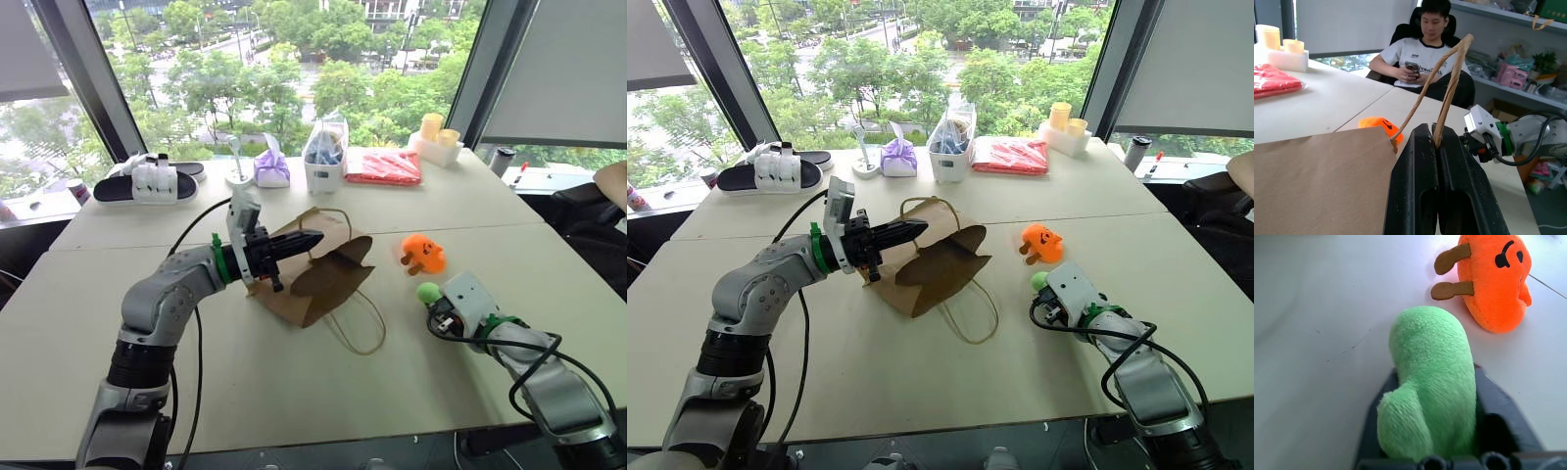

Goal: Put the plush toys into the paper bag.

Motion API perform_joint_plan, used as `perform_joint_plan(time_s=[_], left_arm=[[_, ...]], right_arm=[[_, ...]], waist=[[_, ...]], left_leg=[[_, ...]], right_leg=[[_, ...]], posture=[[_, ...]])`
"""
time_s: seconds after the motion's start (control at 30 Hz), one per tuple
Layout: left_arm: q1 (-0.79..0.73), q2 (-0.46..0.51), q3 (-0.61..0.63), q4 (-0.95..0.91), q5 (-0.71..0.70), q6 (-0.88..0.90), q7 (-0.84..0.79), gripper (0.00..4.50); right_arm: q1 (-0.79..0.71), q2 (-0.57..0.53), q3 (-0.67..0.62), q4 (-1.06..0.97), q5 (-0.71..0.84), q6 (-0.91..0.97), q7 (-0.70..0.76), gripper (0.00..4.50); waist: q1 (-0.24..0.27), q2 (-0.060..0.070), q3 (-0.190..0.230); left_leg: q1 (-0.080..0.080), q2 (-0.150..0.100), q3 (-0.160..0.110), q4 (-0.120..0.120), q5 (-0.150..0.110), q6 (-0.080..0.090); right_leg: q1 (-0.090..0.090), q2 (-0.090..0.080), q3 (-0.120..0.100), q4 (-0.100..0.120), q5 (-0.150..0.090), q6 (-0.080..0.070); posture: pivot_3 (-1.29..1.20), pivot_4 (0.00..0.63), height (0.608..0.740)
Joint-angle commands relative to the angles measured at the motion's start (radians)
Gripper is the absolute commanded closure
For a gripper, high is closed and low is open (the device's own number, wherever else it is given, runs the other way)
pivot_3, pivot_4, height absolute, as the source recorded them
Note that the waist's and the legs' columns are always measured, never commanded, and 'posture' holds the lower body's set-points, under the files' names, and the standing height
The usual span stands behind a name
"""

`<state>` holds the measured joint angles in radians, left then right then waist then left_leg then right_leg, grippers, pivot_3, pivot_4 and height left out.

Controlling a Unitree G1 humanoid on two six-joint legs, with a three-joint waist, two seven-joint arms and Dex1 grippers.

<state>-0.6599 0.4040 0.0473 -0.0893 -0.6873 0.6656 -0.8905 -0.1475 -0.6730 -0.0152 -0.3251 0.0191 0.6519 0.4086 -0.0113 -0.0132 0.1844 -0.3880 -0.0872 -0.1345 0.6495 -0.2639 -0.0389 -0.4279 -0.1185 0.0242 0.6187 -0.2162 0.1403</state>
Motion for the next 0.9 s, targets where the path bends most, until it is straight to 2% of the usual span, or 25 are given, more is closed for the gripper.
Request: perform_joint_plan(time_s=[0.03, 0.17, 0.27, 0.4, 0.53, 0.7, 0.83, 0.9], left_arm=[[-0.005, 0.009, 0.025, -0.021, -0.011, -0.021, -0.002, 4.50], [-0.024, 0.005, 0.027, -0.013, -0.014, -0.015, 0.006, 4.50], [-0.033, 0.002, 0.029, -0.011, -0.021, -0.008, 0.008, 4.50], [-0.040, -0.009, 0.032, -0.021, -0.041, 0.008, 0.013, 4.50], [-0.049, -0.025, 0.044, -0.027, -0.068, 0.022, 0.030, 4.50], [-0.048, -0.034, 0.065, -0.049, -0.140, 0.070, 0.056, 4.50], [-0.031, -0.043, 0.064, -0.082, -0.175, 0.101, 0.085, 4.50], [-0.020, -0.043, 0.057, -0.096, -0.179, 0.105, 0.092, 4.50]], right_arm=[[-0.025, -0.006, -0.038, -0.103, 0.040, 0.020, 0.040, 4.45], [-0.165, 0.085, -0.032, -0.238, 0.200, 0.139, 0.090, 4.45], [-0.242, 0.152, 0.010, -0.243, 0.254, 0.196, 0.094, 4.45], [-0.315, 0.224, 0.167, -0.120, 0.197, 0.139, 0.086, 4.45], [-0.375, 0.317, 0.250, 0.024, 0.170, 0.063, 0.085, 4.45], [-0.479, 0.442, 0.303, 0.199, 0.153, -0.048, 0.102, 4.45], [-0.523, 0.492, 0.306, 0.273, 0.154, -0.096, 0.128, 4.45], [-0.533, 0.506, 0.311, 0.300, 0.152, -0.116, 0.144, 3.66]], waist=[[0.000, 0.000, 0.000], [-0.009, 0.000, 0.000], [-0.003, 0.000, 0.000], [0.002, 0.000, 0.000], [-0.003, 0.000, 0.000], [-0.009, 0.000, 0.000], [-0.007, 0.000, 0.000], [-0.004, 0.000, 0.000]], left_leg=[[0.000, 0.000, 0.000, 0.000, 0.000, 0.000], [0.000, 0.000, 0.000, 0.000, 0.000, 0.000], [0.000, 0.001, -0.002, 0.000, 0.000, 0.000], [-0.001, 0.000, -0.003, 0.000, 0.000, 0.000], [-0.001, 0.000, -0.002, 0.000, 0.001, -0.003], [-0.001, 0.000, -0.002, -0.001, 0.003, -0.004], [-0.001, 0.000, -0.003, -0.001, 0.003, -0.005], [-0.001, 0.000, -0.003, -0.001, 0.003, -0.005]], right_leg=[[0.000, 0.000, 0.000, 0.000, 0.000, 0.000], [0.000, 0.000, 0.000, 0.000, 0.000, 0.000], [0.000, 0.001, -0.001, 0.000, 0.000, 0.000], [0.000, 0.001, -0.001, -0.001, 0.000, 0.000], [-0.001, 0.000, -0.001, -0.002, 0.000, 0.000], [-0.002, 0.000, -0.001, 0.000, 0.000, 0.000], [-0.003, 0.000, -0.001, 0.000, 0.000, 0.000], [-0.002, 0.000, -0.001, 0.000, 0.000, 0.000]], posture=[[0.00, 0.150, 0.740], [0.00, 0.150, 0.740], [0.00, 0.150, 0.740], [0.00, 0.150, 0.740], [0.00, 0.150, 0.740], [0.00, 0.150, 0.740], [0.00, 0.150, 0.740], [0.00, 0.150, 0.740]])
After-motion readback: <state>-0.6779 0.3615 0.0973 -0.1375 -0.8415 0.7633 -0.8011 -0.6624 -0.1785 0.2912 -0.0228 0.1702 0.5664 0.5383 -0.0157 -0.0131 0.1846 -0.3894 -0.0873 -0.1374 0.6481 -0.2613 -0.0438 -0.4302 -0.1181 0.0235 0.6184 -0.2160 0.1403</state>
